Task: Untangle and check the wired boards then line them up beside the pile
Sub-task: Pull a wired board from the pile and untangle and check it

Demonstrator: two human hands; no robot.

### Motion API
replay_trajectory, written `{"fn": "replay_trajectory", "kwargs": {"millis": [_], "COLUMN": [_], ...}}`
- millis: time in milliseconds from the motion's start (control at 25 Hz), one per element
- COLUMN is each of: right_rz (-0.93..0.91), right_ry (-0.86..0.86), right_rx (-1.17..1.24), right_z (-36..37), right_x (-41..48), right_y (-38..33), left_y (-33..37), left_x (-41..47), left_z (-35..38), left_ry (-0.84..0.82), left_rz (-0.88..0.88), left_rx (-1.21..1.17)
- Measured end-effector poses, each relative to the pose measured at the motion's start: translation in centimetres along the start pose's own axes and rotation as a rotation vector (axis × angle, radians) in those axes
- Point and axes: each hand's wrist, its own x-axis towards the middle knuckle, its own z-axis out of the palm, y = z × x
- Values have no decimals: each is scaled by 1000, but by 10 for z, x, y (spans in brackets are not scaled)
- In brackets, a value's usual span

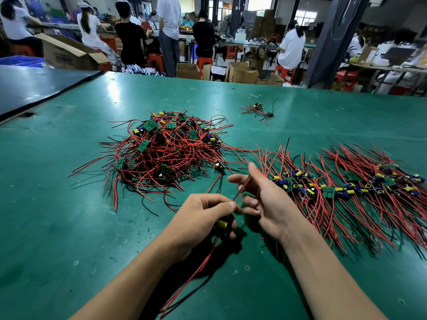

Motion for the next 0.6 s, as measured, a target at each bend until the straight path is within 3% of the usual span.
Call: {"fn": "replay_trajectory", "kwargs": {"millis": [160,240,440,600], "right_rz": [10,15,-109,-96], "right_ry": [-204,-223,62,163], "right_rx": [-255,-318,-429,-118], "right_z": [10,12,4,-6], "right_x": [-9,-12,-2,0], "right_y": [10,12,8,-3], "left_y": [1,1,4,7], "left_x": [2,2,0,-4], "left_z": [0,-2,-5,-6], "left_ry": [85,82,-36,-156], "left_rz": [8,20,-1,-17], "left_rx": [2,13,51,126]}}
